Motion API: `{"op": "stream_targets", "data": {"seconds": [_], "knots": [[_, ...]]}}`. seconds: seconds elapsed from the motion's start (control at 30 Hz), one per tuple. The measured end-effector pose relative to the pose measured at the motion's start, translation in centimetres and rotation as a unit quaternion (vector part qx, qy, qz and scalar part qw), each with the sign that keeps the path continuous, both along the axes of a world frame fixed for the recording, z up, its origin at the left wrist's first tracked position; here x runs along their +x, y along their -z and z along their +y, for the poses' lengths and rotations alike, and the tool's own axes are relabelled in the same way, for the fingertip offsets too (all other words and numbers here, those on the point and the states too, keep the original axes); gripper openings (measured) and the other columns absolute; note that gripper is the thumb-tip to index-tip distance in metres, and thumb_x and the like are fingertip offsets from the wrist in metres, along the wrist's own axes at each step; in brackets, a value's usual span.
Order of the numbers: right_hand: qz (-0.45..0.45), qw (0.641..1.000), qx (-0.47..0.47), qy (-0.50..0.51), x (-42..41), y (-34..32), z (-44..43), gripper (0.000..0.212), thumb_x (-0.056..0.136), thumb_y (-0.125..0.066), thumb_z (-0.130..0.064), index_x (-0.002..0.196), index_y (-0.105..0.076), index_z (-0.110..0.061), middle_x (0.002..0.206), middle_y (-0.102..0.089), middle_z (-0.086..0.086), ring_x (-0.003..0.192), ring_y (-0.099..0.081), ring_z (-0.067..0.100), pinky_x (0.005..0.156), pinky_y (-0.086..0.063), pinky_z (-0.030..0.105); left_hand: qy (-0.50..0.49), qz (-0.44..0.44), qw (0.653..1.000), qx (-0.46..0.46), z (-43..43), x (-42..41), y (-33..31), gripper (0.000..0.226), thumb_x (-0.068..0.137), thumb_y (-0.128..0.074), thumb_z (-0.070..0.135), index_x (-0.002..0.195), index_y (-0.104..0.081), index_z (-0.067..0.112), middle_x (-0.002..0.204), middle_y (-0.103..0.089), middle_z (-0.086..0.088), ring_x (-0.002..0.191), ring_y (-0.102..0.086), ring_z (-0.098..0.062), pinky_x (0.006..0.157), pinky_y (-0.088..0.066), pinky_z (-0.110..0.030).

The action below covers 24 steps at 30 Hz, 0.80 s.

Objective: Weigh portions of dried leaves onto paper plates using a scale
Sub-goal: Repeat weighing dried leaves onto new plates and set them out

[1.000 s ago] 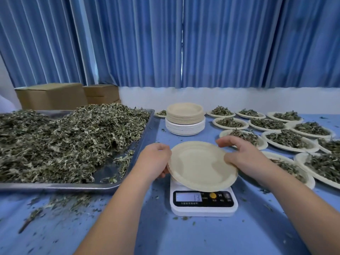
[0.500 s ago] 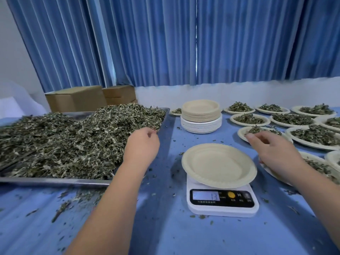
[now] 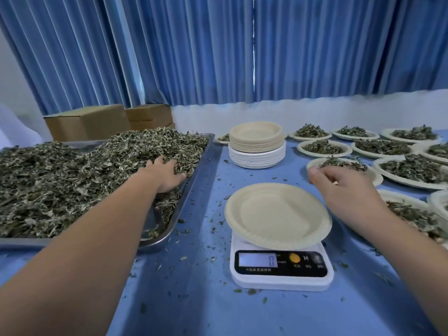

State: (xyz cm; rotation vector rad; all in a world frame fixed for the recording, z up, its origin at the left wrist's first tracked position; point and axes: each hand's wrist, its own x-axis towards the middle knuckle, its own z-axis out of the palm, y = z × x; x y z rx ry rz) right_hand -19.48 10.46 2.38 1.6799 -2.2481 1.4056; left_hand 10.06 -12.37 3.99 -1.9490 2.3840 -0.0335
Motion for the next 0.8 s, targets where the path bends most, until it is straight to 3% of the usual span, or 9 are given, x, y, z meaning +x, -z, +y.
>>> {"op": "stream_targets", "data": {"seconds": [0.1,0.2,0.3,0.37,0.43,0.5,0.57,0.67,0.8], "knots": [[-0.002,1.0,-0.009,-0.007,0.0,0.0,-0.1,0.045,0.096,-0.049,-0.041,0.082,-0.067,-0.002,0.074,-0.063,0.012,0.071,-0.057,0.024,0.059,-0.038,0.027,0.016,0.043,0.995,0.093,-0.3,0.2,0.8,0.072,0.099,-0.028,0.06,0.156,-0.008,0.021,0.163,-0.002,-0.011,0.148,-0.009,-0.034,0.12,-0.011,-0.05],[-0.007,1.0,-0.01,-0.013,-0.3,-0.1,0.0,0.047,0.097,-0.048,-0.04,0.084,-0.066,0.002,0.074,-0.063,0.017,0.061,-0.05,0.024,0.056,-0.035,0.03,0.046,-0.012,0.987,0.156,0.6,0.2,0.4,0.063,0.1,-0.035,0.053,0.151,-0.03,0.016,0.158,-0.027,-0.008,0.143,-0.029,-0.027,0.117,-0.023,-0.042],[-0.012,1.0,-0.011,-0.014,-0.2,-0.1,0.2,0.048,0.097,-0.049,-0.039,0.085,-0.066,0.003,0.071,-0.062,0.016,0.056,-0.046,0.02,0.054,-0.033,0.03,0.059,-0.023,0.987,0.146,1.2,0.3,-1.6,0.04,0.1,-0.042,0.04,0.124,-0.06,0.012,0.12,-0.063,-0.008,0.104,-0.065,-0.023,0.076,-0.057,-0.032],[-0.017,1.0,-0.011,-0.008,-0.2,-0.1,0.2,0.047,0.097,-0.049,-0.039,0.084,-0.066,0.002,0.064,-0.057,0.012,0.049,-0.04,0.011,0.05,-0.03,0.028,0.039,0.057,0.987,0.143,1.0,0.6,-2.9,0.03,0.099,-0.046,0.036,0.107,-0.063,0.014,0.094,-0.071,-0.006,0.077,-0.071,-0.022,0.052,-0.052,-0.026],[-0.023,1.0,-0.01,-0.005,-0.2,0.0,0.1,0.045,0.097,-0.05,-0.038,0.083,-0.067,0.001,0.06,-0.055,0.009,0.044,-0.039,0.007,0.045,-0.026,0.021,0.045,0.098,0.989,0.099,1.4,1.0,-3.6,0.03,0.1,-0.045,0.037,0.11,-0.064,0.017,0.091,-0.074,-0.005,0.076,-0.072,-0.022,0.06,-0.052,-0.028],[-0.02,1.0,-0.009,-0.003,-0.2,0.0,0.2,0.044,0.097,-0.05,-0.036,0.081,-0.066,0.001,0.056,-0.049,0.005,0.044,-0.039,0.007,0.045,-0.024,0.019,0.063,0.049,0.997,0.005,1.5,1.7,-3.4,0.049,0.102,-0.035,0.048,0.131,-0.057,0.016,0.127,-0.064,-0.01,0.115,-0.06,-0.026,0.095,-0.047,-0.038],[-0.012,1.0,-0.008,-0.002,-0.1,-0.1,0.3,0.044,0.097,-0.049,-0.036,0.083,-0.066,0.002,0.059,-0.053,0.01,0.048,-0.038,0.009,0.048,-0.027,0.025,0.038,0.004,0.999,0.03,2.2,2.6,-2.4,0.071,0.098,-0.018,0.062,0.15,-0.033,0.016,0.156,-0.031,-0.01,0.144,-0.028,-0.029,0.117,-0.021,-0.046],[-0.004,1.0,-0.009,-0.009,0.0,-0.3,0.5,0.045,0.097,-0.049,-0.034,0.087,-0.065,0.007,0.073,-0.06,0.022,0.054,-0.041,0.019,0.05,-0.028,0.028,-0.028,0.113,0.972,0.206,3.6,3.4,-1.6,0.093,0.084,-0.007,0.078,0.153,-0.027,0.019,0.162,-0.012,-0.007,0.149,-0.009,-0.029,0.12,-0.008,-0.053],[-0.007,1.0,-0.004,-0.015,0.2,-0.4,0.7,0.043,0.097,-0.05,-0.032,0.086,-0.065,0.007,0.073,-0.06,0.023,0.052,-0.039,0.019,0.051,-0.03,0.028,0.008,0.263,0.93,0.255,5.2,3.3,-2.4,0.086,0.083,-0.017,0.075,0.137,-0.048,0.016,0.15,-0.04,-0.012,0.137,-0.039,-0.032,0.112,-0.035,-0.049]]}}
